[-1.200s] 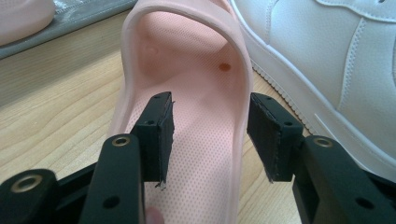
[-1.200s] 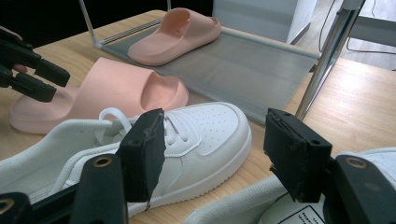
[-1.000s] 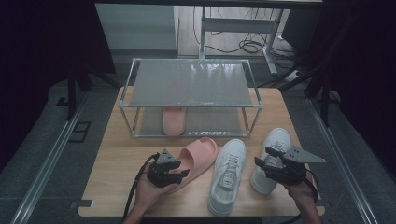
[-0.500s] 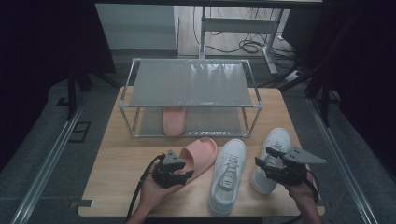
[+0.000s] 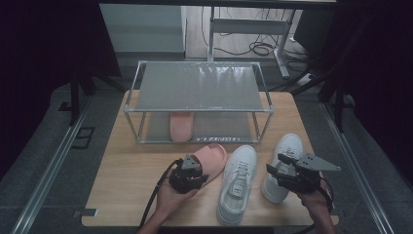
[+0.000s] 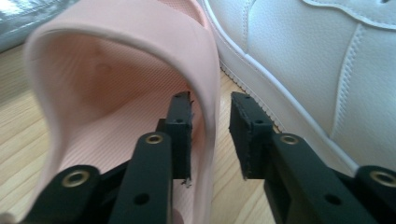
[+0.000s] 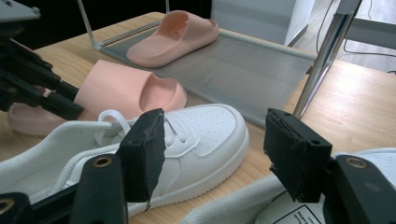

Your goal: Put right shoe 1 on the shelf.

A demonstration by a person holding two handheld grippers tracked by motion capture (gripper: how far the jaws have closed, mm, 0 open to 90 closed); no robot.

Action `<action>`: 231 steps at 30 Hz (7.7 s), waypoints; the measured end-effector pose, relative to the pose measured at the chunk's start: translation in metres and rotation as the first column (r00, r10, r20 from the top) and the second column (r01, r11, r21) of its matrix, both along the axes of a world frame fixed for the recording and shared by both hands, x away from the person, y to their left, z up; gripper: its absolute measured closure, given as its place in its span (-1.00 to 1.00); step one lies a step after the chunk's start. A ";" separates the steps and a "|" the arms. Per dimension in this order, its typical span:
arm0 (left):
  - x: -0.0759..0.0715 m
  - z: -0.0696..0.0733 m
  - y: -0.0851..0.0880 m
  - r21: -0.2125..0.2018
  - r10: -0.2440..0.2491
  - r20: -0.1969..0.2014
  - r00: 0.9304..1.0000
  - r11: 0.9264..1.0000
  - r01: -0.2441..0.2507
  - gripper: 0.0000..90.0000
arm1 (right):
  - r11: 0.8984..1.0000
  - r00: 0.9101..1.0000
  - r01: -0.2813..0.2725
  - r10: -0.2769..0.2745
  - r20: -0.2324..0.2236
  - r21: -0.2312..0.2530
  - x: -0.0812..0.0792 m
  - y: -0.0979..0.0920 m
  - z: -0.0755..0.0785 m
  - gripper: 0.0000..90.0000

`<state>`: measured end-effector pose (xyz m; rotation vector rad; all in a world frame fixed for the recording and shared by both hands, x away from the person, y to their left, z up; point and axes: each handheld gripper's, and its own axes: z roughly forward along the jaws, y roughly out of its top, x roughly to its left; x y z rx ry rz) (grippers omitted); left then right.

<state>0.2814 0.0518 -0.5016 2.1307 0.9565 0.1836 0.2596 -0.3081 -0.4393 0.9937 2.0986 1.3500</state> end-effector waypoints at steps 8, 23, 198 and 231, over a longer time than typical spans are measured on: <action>0.005 -0.007 -0.005 -0.013 0.011 -0.003 1.000 1.000 -0.011 0.85 | 1.000 1.000 0.003 -0.003 -0.002 0.003 0.000 -0.001 0.000 -0.13; 0.002 0.001 -0.002 -0.039 0.092 0.066 0.994 0.995 -0.090 0.87 | 1.000 1.000 0.000 0.000 0.002 0.002 -0.001 -0.001 0.001 -0.13; 0.080 -0.024 -0.025 -0.001 0.167 0.087 0.982 0.986 -0.168 1.00 | 1.000 1.000 -0.013 0.013 0.014 -0.009 -0.005 0.003 0.005 -0.14; 0.123 -0.029 -0.031 -0.020 0.248 0.059 0.967 0.969 -0.247 1.00 | 1.000 1.000 -0.009 0.009 0.009 -0.007 -0.004 0.002 0.003 -0.14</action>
